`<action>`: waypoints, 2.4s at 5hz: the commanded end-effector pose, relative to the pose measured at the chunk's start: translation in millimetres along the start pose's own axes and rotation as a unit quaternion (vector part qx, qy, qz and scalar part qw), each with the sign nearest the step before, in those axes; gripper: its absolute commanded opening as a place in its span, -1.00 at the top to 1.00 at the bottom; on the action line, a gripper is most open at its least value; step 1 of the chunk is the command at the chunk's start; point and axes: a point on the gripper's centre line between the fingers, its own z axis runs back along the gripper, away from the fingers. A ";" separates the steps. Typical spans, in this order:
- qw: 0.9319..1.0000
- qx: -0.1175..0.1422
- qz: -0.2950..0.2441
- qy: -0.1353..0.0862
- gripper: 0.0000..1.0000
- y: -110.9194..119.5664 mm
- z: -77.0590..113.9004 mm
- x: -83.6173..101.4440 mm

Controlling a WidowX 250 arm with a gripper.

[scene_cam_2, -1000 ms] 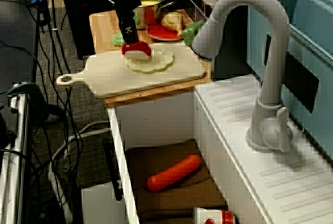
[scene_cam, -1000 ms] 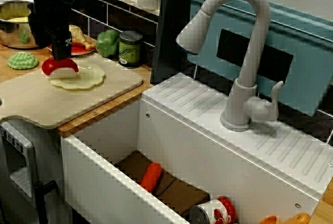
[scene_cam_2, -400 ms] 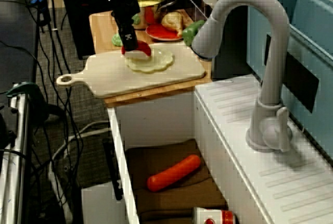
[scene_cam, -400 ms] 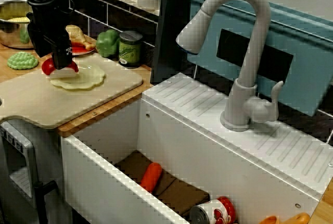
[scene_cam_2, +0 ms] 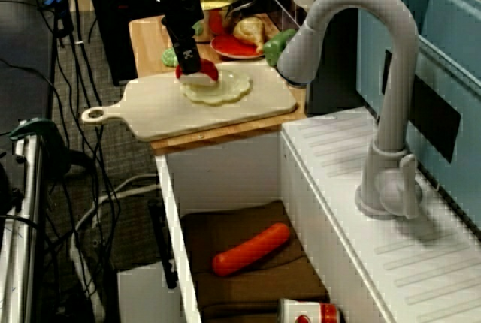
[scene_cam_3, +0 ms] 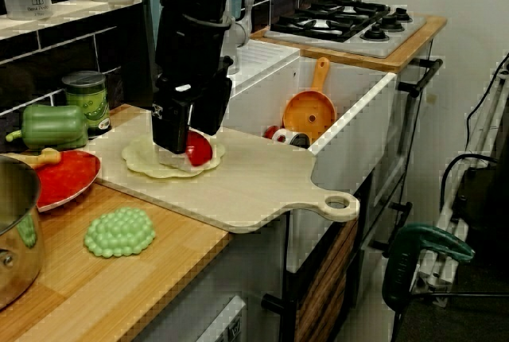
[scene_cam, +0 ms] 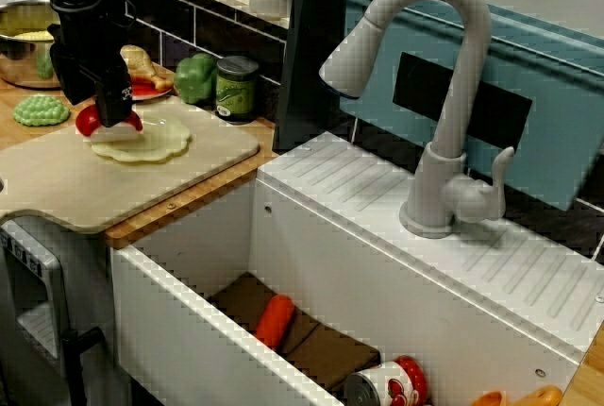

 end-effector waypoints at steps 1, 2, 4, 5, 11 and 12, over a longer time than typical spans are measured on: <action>1.000 0.007 0.003 -0.021 -1.00 9.8 12.8 11.2; 1.000 0.008 0.004 -0.017 -1.00 9.5 7.4 11.0; 1.000 0.013 0.009 -0.012 -1.00 9.3 -1.7 11.6; 1.000 0.015 0.012 -0.008 -1.00 9.8 -4.7 13.5; 0.999 -0.014 0.023 -0.027 1.00 19.0 31.3 -2.0; 0.999 -0.035 0.026 -0.032 1.00 24.6 46.2 -14.9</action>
